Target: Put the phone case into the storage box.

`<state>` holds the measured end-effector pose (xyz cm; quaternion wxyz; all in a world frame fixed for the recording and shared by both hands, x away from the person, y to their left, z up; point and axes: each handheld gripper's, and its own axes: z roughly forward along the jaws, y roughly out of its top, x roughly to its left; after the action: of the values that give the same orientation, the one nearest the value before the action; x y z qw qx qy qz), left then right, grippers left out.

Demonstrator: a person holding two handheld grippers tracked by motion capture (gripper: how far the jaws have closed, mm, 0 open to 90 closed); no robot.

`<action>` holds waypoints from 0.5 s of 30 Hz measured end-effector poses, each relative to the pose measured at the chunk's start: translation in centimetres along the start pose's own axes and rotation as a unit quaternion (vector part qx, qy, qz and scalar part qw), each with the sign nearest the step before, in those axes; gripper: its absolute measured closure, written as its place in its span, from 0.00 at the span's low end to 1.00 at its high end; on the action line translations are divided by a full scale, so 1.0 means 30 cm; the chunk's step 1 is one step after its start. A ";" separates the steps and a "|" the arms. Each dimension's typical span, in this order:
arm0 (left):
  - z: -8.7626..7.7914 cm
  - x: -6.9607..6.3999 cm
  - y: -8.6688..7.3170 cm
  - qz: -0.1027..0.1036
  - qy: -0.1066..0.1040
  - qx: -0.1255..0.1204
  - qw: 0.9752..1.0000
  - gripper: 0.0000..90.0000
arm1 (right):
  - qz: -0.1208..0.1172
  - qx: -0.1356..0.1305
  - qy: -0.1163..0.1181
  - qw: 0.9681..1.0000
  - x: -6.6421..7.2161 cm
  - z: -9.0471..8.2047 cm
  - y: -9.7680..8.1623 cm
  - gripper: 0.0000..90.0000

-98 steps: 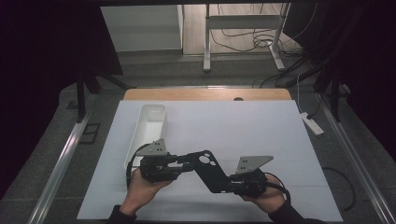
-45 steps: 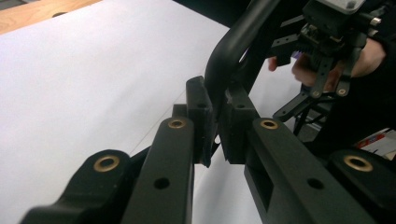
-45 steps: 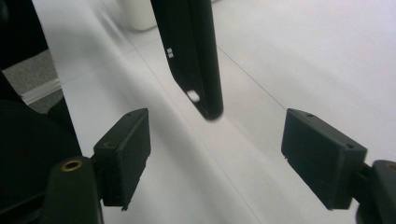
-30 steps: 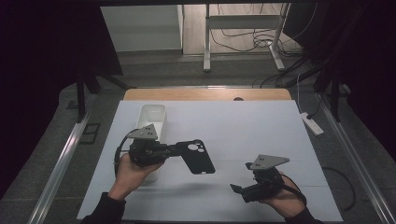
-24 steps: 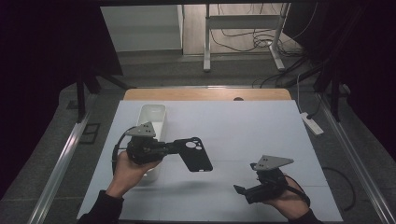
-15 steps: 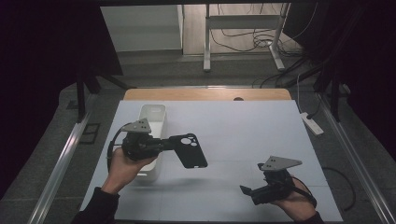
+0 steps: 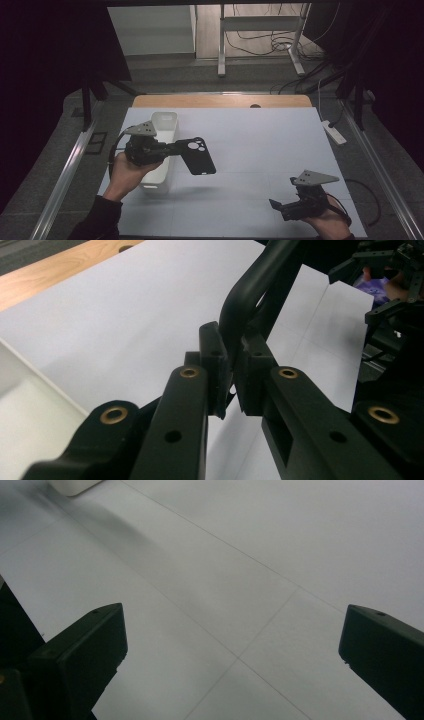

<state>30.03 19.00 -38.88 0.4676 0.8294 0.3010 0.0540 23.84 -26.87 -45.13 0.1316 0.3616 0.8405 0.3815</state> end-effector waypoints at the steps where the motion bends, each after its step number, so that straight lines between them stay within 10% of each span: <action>1: -0.002 0.003 0.002 -0.001 0.000 0.000 1.000 0.93 | 0.001 -0.001 -0.002 1.000 -0.002 -0.002 -0.003 0.00; 15: -0.036 0.036 0.040 0.001 0.011 0.004 1.000 0.93 | 0.024 0.007 -0.038 0.999 -0.036 -0.052 -0.062 0.00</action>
<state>31.05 19.95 -37.52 0.4611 0.8307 0.3057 0.0620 22.88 -29.32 -45.52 0.1522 0.3965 0.8286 0.3647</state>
